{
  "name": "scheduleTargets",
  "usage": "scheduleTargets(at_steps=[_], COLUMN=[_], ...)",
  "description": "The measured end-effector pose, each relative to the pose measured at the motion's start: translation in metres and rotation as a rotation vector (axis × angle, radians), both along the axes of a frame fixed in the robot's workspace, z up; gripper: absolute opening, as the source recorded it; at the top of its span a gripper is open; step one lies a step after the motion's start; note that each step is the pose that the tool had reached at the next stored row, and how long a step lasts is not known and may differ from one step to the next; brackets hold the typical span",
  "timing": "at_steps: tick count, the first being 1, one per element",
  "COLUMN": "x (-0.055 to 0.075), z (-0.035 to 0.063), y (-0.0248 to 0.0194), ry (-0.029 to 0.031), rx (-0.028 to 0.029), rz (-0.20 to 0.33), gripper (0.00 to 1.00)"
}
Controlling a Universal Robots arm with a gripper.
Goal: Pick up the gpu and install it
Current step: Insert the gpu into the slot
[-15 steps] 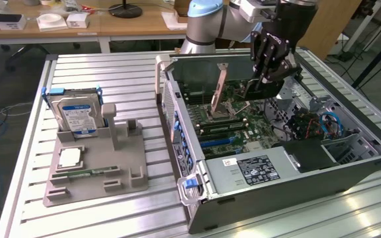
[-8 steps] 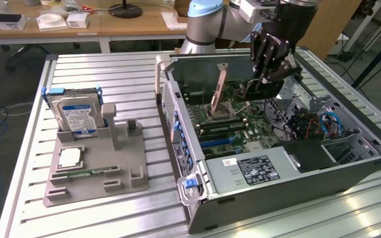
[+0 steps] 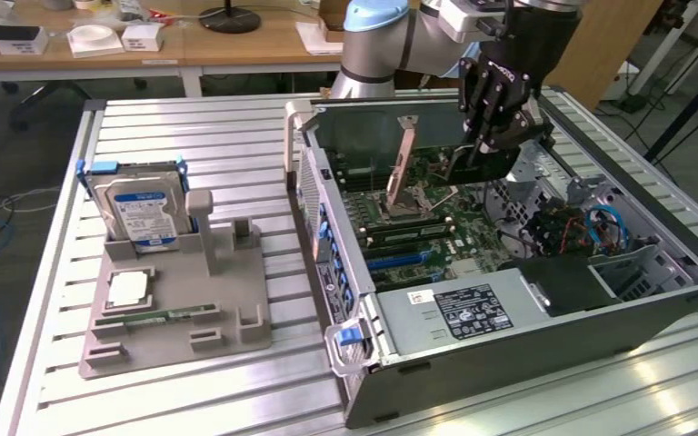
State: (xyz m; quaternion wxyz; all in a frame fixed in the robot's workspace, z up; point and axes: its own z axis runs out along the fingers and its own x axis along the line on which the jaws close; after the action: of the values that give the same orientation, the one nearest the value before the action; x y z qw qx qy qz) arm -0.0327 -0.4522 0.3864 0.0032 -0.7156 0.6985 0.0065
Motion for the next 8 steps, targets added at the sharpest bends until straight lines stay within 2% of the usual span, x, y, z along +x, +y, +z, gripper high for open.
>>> scheduleTargets(at_steps=[8], x=[-0.0025], z=[-0.0032], y=[0.0000], ry=[0.0000], rx=[0.0001], rz=[0.000], gripper=[0.26])
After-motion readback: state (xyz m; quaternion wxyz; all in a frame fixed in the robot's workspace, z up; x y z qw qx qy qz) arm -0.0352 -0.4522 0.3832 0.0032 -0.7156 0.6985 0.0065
